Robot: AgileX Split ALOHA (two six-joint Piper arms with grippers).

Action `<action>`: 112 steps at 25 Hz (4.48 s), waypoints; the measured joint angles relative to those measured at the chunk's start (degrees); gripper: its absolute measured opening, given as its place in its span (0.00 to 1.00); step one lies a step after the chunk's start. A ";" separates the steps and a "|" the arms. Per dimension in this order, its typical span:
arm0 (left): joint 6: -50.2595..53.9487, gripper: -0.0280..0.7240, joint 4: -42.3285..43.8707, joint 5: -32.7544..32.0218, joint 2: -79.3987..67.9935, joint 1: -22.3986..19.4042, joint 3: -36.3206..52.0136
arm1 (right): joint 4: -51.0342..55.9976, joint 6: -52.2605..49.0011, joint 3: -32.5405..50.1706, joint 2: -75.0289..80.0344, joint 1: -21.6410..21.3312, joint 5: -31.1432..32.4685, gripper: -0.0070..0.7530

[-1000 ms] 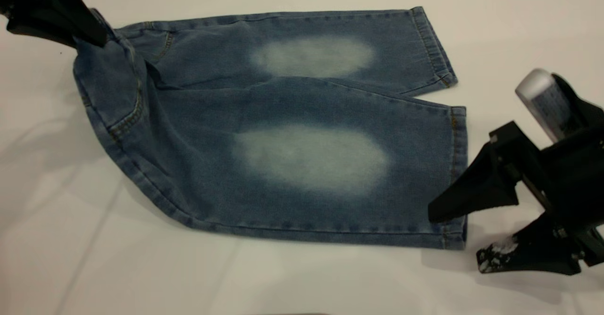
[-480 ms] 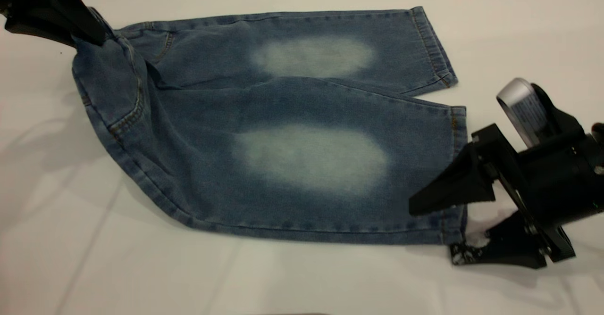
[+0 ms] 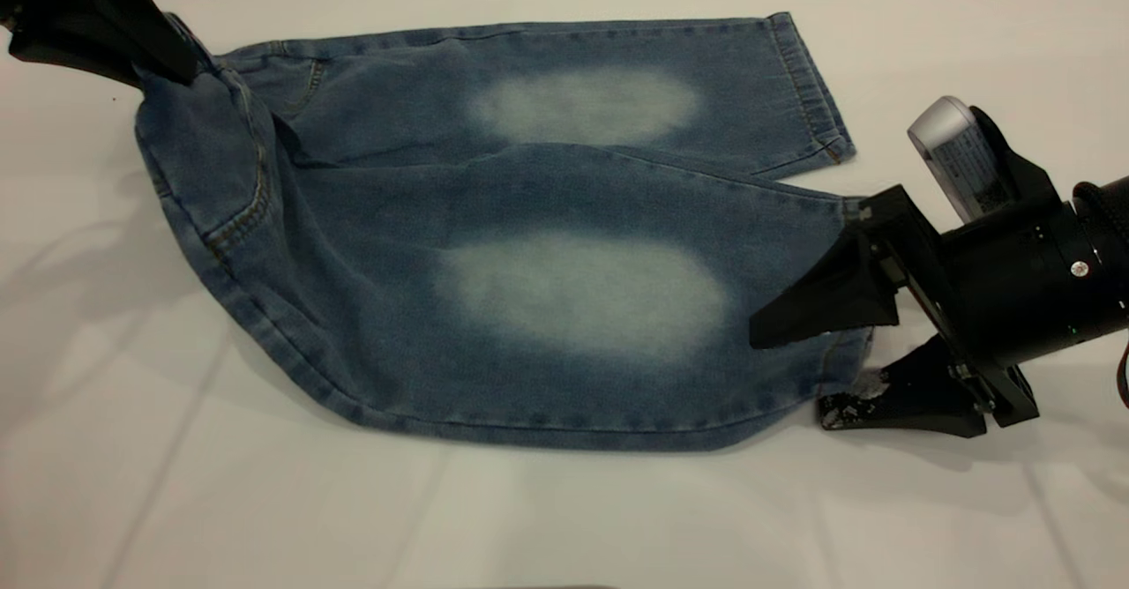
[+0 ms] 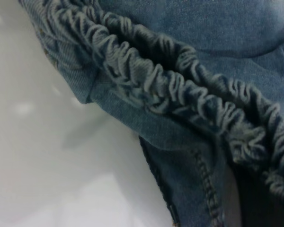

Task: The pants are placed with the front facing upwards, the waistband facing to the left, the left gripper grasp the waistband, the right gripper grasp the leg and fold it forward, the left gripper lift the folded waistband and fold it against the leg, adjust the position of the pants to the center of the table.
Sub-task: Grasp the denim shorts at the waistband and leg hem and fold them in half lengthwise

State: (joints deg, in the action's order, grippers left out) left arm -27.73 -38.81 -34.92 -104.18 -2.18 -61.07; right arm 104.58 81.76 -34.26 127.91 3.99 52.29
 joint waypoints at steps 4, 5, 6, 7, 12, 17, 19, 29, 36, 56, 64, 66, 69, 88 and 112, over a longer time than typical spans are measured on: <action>0.00 0.15 0.00 -0.35 0.00 0.00 0.00 | 0.00 0.29 0.00 0.06 0.00 -1.68 0.46; 0.00 0.15 0.00 -0.56 0.05 0.00 0.00 | 0.00 0.29 0.00 0.06 0.00 -1.84 0.37; 0.00 0.15 0.00 -0.77 0.11 0.00 0.00 | 0.00 0.29 0.00 0.06 0.00 -1.90 0.28; 0.00 0.15 0.00 -0.90 0.24 0.00 0.00 | 0.00 0.29 0.00 0.06 0.00 -1.90 0.19; 0.00 0.15 0.05 -1.92 1.18 0.00 0.05 | 0.00 0.31 0.00 0.12 0.00 -0.30 0.05; 0.00 0.15 1.25 -3.59 2.70 0.00 0.04 | -0.12 0.78 0.00 -0.35 -0.38 3.90 0.05; 0.05 0.15 2.32 -4.68 3.54 0.00 0.04 | -1.68 0.78 0.00 -1.34 -1.81 5.02 0.05; 1.46 0.15 5.68 -8.39 5.96 0.00 4.70 | -9.28 -1.43 8.35 -13.90 -11.51 11.20 0.05; 3.98 0.15 5.78 -9.25 6.25 0.00 11.15 | -10.60 -10.71 13.21 -26.99 -11.70 11.46 0.05; 7.57 0.16 -27.64 14.10 6.77 0.00 11.50 | -5.56 -36.06 -19.19 -16.96 -11.70 -0.43 0.05; 7.76 0.16 -37.82 19.61 6.08 0.00 11.50 | -3.05 -40.05 -30.21 -7.41 -11.70 -2.49 0.05; 7.76 0.16 -41.63 20.55 4.60 0.00 11.50 | -3.01 -41.32 -32.60 -5.15 -11.59 -2.70 0.05; 7.76 0.16 -47.23 22.31 1.85 0.00 11.50 | -2.98 -42.93 -36.05 -1.97 -10.94 -3.50 0.05; 5.58 0.17 -55.64 36.20 -3.53 0.00 11.50 | -1.87 -49.06 -53.57 13.59 -3.89 -9.20 0.05; -6.06 0.45 -55.71 30.84 -12.69 0.00 5.26 | -1.73 -50.68 -53.57 13.63 -4.01 -12.72 0.23</action>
State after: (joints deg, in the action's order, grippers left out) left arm -33.79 -94.52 -4.08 -116.87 -2.18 -55.81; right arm 102.85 31.08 -87.83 141.54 -0.02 39.57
